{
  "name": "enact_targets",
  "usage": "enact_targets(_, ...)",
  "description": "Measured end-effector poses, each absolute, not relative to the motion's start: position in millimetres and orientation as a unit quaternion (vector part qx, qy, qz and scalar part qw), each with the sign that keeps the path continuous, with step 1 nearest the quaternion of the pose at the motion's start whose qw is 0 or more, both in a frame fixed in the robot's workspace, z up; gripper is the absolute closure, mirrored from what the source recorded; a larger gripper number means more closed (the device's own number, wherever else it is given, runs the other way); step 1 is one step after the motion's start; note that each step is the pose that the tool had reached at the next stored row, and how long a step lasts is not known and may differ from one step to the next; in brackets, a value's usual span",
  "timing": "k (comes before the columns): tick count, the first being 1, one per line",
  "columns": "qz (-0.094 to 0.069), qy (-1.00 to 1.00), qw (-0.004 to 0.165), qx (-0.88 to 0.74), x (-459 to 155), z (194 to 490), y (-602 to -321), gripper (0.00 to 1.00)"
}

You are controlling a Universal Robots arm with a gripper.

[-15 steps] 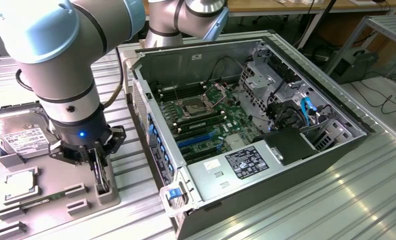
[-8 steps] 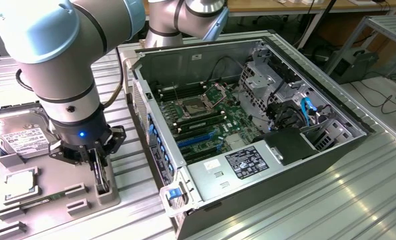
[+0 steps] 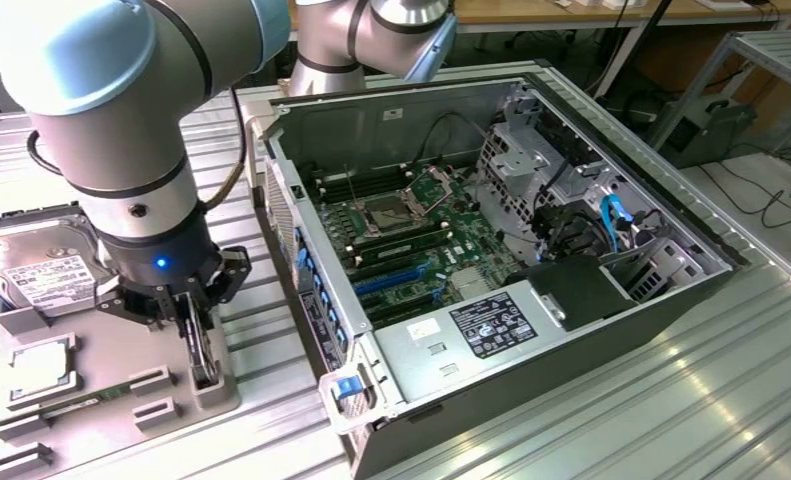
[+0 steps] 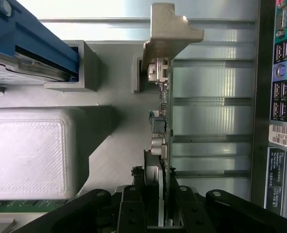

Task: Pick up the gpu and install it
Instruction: 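Pick up the gpu and move the gpu toward the slot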

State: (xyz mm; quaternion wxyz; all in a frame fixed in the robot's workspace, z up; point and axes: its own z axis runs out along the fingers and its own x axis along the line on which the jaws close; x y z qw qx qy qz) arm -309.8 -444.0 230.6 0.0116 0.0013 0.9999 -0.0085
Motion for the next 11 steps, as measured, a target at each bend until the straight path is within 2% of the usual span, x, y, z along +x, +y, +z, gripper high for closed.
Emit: enact_targets(11, -0.009, 1.0, 0.012, 0.001, -310, 263, -444, 0.72)
